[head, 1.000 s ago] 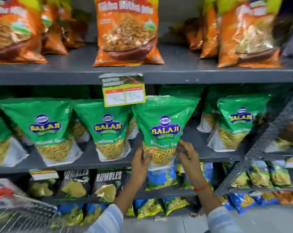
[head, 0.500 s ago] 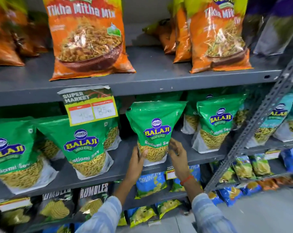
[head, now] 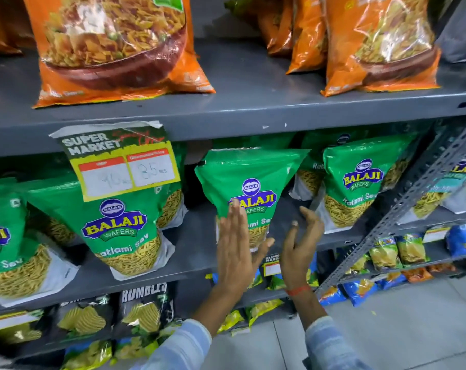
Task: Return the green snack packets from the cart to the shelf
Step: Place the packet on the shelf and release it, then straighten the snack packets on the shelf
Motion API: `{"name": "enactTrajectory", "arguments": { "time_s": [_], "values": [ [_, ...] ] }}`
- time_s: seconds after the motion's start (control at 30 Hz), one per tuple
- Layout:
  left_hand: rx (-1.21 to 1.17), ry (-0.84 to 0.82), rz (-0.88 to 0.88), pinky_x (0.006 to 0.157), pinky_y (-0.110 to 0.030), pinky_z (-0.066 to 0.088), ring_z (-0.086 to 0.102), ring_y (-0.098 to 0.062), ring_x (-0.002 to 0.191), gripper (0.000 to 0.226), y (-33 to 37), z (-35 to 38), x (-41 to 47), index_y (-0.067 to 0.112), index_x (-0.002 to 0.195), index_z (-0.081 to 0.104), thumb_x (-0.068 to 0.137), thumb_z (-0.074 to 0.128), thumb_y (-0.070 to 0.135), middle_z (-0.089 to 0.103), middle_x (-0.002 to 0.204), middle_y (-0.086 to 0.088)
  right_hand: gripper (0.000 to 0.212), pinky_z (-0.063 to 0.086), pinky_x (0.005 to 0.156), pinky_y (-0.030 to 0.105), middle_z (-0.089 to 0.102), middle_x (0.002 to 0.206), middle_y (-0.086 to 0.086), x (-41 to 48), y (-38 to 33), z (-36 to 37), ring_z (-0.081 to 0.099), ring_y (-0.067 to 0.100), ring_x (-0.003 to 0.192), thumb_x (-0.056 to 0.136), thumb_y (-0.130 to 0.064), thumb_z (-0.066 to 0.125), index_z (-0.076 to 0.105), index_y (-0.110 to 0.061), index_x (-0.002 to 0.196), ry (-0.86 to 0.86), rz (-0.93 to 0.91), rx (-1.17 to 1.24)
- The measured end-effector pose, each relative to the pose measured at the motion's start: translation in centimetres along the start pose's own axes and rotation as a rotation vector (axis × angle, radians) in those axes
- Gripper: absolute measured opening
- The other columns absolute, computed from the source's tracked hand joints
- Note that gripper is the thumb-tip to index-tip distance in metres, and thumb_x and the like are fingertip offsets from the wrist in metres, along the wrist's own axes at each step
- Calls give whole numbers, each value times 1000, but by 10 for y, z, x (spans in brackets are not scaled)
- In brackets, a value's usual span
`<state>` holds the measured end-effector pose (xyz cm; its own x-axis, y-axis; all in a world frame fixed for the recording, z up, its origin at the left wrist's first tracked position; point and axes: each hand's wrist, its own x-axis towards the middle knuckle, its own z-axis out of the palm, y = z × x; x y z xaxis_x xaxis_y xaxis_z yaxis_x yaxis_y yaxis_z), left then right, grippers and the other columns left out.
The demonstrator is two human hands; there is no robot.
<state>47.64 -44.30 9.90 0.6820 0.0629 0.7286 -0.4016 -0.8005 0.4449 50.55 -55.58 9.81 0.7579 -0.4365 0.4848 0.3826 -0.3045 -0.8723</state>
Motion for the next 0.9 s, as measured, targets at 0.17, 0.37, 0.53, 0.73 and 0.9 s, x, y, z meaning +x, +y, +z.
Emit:
{"name": "enactTrajectory", "arguments": {
  "time_s": [0.17,0.37,0.53,0.73,0.9],
  "values": [
    [-125,-117,95,121,-24,8,1,-8,147,71,39,44,1,19,147,-5,95,35,44,-13,158,11,39,20,111,8,36,143,15,20,27,-38,30,16,136,96,-13,40,39,-2,133,30,-30,-139],
    [-482,-365,-320,111,-13,25,15,-7,145,73,79,121,14,28,146,6,88,44,50,2,156,13,86,10,109,-1,17,156,7,72,73,-96,15,12,144,85,-67,30,16,-10,146,-32,125,-81],
    [-583,-329,-584,99,-1,28,34,-4,134,57,102,166,54,17,142,30,91,52,32,32,149,3,104,10,107,1,12,149,-13,110,101,-117,12,-5,137,71,-84,27,10,-17,148,-201,234,-8],
    [-567,-465,-704,116,-37,30,35,-12,138,66,94,194,34,23,142,28,86,51,50,39,149,1,45,35,108,19,50,137,-12,129,116,-118,44,-4,128,92,-47,38,39,-30,134,-354,227,94],
    [-599,-482,-685,104,-11,33,40,6,127,48,98,188,37,31,136,33,92,51,33,43,140,14,39,30,100,2,48,131,-22,125,112,-122,40,-19,121,93,-45,40,33,-44,131,-327,217,79]
  ]
}}
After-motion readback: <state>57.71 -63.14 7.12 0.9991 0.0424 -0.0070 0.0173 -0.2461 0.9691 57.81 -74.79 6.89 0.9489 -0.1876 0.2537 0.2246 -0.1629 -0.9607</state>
